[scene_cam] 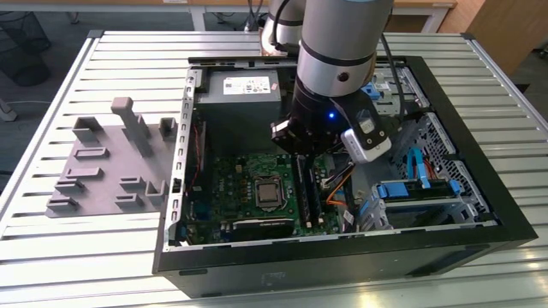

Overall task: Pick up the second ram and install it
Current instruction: 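Insert the second ram into the second slot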

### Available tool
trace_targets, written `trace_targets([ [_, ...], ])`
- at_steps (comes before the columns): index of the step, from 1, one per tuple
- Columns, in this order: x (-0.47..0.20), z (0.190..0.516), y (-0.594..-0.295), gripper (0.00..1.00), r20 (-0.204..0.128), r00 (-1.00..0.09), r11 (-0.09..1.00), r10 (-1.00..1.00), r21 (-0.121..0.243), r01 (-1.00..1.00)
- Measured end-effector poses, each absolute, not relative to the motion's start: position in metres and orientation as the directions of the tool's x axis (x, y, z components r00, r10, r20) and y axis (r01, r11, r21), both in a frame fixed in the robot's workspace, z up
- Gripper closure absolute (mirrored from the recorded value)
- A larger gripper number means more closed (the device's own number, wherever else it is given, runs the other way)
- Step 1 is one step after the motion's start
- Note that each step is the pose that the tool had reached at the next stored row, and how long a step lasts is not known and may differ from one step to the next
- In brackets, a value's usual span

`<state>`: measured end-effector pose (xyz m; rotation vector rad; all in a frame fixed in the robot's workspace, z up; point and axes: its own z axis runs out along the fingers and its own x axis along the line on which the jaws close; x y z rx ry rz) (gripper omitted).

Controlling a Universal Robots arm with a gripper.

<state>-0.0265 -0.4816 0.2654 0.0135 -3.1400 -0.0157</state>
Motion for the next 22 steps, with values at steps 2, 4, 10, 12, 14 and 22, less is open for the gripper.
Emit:
trace_targets([
  [2, -0.0265, 0.2655, -0.4816, 0.89, 0.001, -1.0, 1.0, -0.009, 0.01, -0.009],
  [4, -0.0265, 0.2656, -0.4817, 0.89, 0.002, -1.0, 1.0, -0.009, 0.01, -0.009],
  [10, -0.0265, 0.2657, -0.4816, 0.89, 0.002, -1.0, 1.0, -0.009, 0.01, -0.009],
  [12, -0.0265, 0.2657, -0.4816, 0.89, 0.002, -1.0, 1.0, -0.009, 0.01, -0.009],
  [14, -0.0265, 0.2657, -0.4816, 0.89, 0.002, -1.0, 1.0, -0.009, 0.01, -0.009],
  [22, -0.0265, 0.2658, -0.4817, 0.64, 0.002, -1.0, 1.0, -0.009, 0.01, -0.009],
])
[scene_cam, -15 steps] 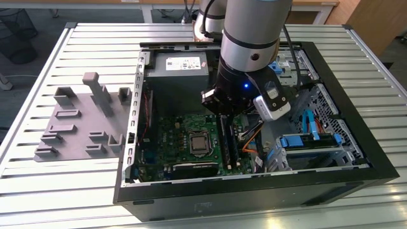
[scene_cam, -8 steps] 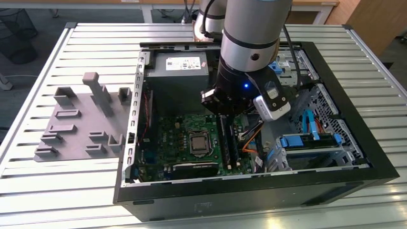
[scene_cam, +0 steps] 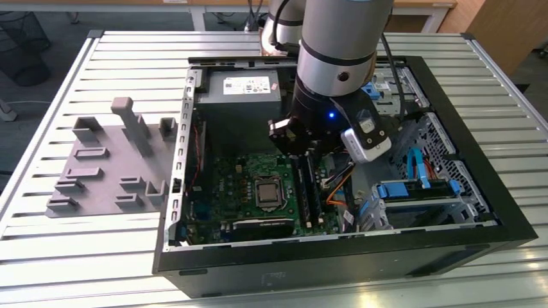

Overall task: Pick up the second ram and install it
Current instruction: 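Insert the second ram into the second slot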

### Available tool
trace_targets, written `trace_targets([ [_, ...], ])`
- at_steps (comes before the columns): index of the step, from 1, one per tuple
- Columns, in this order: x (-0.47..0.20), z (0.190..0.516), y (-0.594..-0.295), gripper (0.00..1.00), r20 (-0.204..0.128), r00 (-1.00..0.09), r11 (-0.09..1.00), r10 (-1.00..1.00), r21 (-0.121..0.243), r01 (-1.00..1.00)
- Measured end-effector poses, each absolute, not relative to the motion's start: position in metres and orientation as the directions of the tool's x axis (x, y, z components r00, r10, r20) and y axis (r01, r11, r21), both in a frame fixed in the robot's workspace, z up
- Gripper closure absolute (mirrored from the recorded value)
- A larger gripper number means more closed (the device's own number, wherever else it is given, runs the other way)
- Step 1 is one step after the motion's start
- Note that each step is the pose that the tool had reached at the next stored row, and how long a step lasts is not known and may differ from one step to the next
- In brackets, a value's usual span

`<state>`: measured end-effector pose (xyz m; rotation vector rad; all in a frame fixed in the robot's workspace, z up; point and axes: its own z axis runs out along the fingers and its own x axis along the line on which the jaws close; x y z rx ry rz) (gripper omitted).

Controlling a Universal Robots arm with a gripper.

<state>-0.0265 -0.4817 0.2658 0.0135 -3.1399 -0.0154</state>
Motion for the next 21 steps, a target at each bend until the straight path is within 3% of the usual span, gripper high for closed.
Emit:
trace_targets([
  [2, -0.0265, 0.2658, -0.4816, 0.66, 0.002, -1.0, 1.0, -0.009, 0.01, -0.009],
  [4, -0.0265, 0.2658, -0.4816, 0.78, 0.002, -1.0, 1.0, -0.009, 0.01, -0.009],
  [8, -0.0265, 0.2659, -0.4816, 0.89, 0.001, -1.0, 1.0, -0.009, 0.01, -0.009],
  [14, -0.0265, 0.2659, -0.4816, 0.88, 0.002, -1.0, 1.0, -0.009, 0.01, -0.009],
  [17, -0.0265, 0.266, -0.4816, 0.71, 0.002, -1.0, 1.0, -0.009, 0.01, -0.009],
  [21, -0.0265, 0.266, -0.4817, 0.65, 0.001, -1.0, 1.0, -0.009, 0.01, -0.009],
])
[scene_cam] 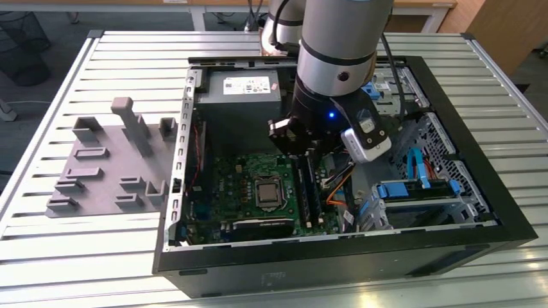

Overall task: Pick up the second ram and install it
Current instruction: 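Insert the second ram into the second slot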

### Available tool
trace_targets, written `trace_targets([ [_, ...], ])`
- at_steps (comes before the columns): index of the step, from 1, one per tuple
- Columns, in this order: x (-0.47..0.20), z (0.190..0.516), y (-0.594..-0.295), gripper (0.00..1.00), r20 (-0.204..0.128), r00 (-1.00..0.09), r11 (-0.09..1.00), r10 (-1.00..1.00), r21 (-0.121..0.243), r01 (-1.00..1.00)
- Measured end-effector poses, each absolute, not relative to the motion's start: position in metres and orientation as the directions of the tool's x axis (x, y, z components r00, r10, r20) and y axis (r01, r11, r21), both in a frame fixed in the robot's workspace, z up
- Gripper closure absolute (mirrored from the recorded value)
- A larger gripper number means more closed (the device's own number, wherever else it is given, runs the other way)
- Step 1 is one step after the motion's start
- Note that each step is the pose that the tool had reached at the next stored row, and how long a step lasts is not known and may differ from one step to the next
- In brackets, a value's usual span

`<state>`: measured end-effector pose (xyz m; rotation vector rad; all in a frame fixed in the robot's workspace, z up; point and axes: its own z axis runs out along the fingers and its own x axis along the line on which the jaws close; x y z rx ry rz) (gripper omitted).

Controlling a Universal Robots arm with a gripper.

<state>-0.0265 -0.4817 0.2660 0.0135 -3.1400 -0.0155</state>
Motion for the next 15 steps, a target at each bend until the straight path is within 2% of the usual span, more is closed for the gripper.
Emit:
trace_targets([
  [2, -0.0265, 0.2662, -0.4816, 0.66, 0.002, -1.0, 1.0, -0.009, 0.01, -0.009],
  [3, -0.0265, 0.2662, -0.4816, 0.89, 0.002, -1.0, 1.0, -0.009, 0.01, -0.009],
  [15, -0.0265, 0.2666, -0.4816, 0.89, 0.001, -1.0, 1.0, -0.009, 0.01, -0.009],
])
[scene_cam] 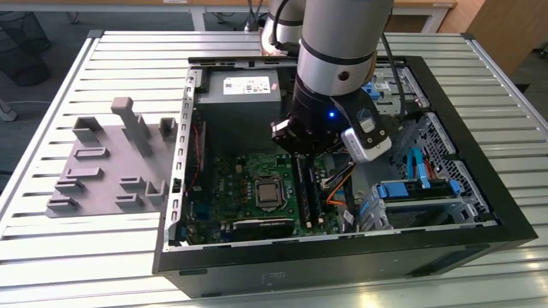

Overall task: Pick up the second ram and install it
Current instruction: 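Insert the second ram into the second slot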

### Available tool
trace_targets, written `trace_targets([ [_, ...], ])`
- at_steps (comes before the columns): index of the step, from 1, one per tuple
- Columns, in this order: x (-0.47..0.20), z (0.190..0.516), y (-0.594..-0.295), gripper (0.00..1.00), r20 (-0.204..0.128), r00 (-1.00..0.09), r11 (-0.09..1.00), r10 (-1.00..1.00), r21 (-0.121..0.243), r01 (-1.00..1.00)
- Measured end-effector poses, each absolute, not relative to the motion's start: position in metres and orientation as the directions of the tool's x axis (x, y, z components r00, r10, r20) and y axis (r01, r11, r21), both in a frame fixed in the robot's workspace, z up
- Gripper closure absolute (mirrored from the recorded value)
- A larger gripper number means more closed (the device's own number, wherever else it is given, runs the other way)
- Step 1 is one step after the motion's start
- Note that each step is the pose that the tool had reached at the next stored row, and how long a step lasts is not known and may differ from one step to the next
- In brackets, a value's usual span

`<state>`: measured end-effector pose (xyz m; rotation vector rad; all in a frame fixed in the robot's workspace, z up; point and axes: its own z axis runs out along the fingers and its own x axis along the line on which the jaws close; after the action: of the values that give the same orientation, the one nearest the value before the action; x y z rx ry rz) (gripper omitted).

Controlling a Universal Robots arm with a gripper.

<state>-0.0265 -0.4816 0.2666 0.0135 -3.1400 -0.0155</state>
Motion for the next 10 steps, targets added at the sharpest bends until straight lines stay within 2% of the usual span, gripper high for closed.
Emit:
trace_targets([
  [6, -0.0265, 0.2667, -0.4817, 0.89, 0.002, -1.0, 1.0, -0.009, 0.01, -0.009],
  [7, -0.0265, 0.2667, -0.4816, 0.83, 0.002, -1.0, 1.0, -0.009, 0.01, -0.009],
  [8, -0.0265, 0.2667, -0.4816, 0.83, 0.002, -1.0, 1.0, -0.009, 0.01, -0.009],
  [9, -0.0265, 0.2668, -0.4817, 0.77, 0.002, -1.0, 1.0, -0.009, 0.01, -0.009],
  [10, -0.0265, 0.2667, -0.4816, 0.77, 0.002, -1.0, 1.0, -0.009, 0.01, -0.009],
])
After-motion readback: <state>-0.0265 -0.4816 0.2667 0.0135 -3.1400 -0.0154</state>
